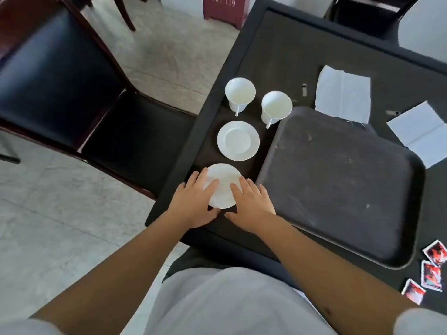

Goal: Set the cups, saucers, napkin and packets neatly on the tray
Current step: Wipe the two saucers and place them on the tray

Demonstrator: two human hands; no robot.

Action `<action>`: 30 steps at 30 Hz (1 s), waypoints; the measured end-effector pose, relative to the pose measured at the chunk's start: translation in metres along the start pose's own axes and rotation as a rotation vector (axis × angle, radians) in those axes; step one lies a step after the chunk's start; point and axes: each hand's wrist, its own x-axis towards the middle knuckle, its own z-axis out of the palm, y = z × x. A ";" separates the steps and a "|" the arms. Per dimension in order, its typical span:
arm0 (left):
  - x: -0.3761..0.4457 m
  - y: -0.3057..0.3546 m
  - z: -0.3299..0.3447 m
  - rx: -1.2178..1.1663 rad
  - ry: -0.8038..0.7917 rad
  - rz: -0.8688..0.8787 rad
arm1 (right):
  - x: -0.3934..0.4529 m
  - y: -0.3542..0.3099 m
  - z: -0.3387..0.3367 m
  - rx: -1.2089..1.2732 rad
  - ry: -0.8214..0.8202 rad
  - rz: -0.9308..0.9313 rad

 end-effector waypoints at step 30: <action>-0.009 -0.008 -0.013 -0.064 0.026 0.236 | 0.009 0.014 -0.002 0.155 0.070 -0.179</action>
